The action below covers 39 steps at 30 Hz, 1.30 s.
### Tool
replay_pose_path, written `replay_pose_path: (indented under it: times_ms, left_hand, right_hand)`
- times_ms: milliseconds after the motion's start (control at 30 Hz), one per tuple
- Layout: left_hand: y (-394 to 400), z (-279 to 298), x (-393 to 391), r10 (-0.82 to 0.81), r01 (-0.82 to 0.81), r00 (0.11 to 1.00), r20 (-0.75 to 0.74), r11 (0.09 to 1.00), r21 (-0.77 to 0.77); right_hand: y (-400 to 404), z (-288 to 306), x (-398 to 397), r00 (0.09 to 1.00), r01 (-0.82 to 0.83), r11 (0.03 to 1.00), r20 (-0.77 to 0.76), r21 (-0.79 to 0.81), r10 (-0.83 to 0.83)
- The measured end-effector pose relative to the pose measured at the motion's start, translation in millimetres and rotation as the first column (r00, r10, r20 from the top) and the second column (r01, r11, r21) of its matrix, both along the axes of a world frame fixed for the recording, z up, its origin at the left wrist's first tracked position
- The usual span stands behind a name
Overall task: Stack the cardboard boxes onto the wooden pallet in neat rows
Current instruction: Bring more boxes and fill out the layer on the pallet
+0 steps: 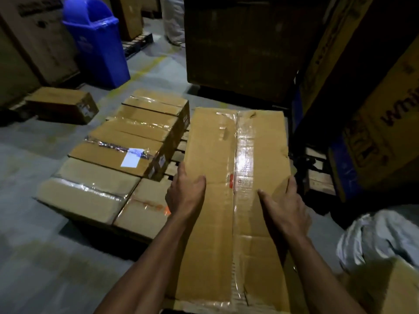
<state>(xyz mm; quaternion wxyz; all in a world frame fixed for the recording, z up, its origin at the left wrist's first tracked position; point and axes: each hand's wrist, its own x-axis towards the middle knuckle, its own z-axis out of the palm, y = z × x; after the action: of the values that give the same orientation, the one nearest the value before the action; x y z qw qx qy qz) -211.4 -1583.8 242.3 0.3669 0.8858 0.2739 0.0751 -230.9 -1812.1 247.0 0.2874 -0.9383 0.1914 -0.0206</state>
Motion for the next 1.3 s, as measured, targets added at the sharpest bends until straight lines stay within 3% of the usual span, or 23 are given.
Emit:
replay_pose_path:
  times_ms: [333, 467, 667, 800, 1100, 1300]
  left_hand:
    - [7, -32, 139, 0.265, -0.267, 0.963, -0.049, 0.963, -0.032]
    - [-4, -50, 192, 0.454, -0.461, 0.884, -0.111, 0.887, -0.039]
    - [-37, -59, 240, 0.689, -0.709, 0.7, -0.186, 0.701, -0.07]
    - [-53, -55, 256, 0.764, -0.79, 0.607, -0.221, 0.61, -0.062]
    - [-80, -85, 258, 0.778, -0.832, 0.542, -0.316, 0.55, -0.071]
    - [-75, -95, 279, 0.823, -0.884, 0.452, -0.344, 0.465, -0.05]
  right_hand:
    - [8, -24, 206, 0.965, -0.262, 0.965, -0.032, -0.013, 0.262]
    - [11, -41, 303, 0.888, -0.459, 0.888, -0.059, -0.03, 0.457]
    - [20, -37, 415, 0.712, -0.7, 0.712, -0.13, -0.053, 0.69]
    - [30, -38, 454, 0.613, -0.789, 0.613, -0.13, -0.043, 0.779]
    - [41, -65, 479, 0.492, -0.87, 0.477, -0.151, -0.123, 0.857]
    - [55, -83, 510, 0.387, -0.922, 0.373, -0.211, -0.105, 0.898]
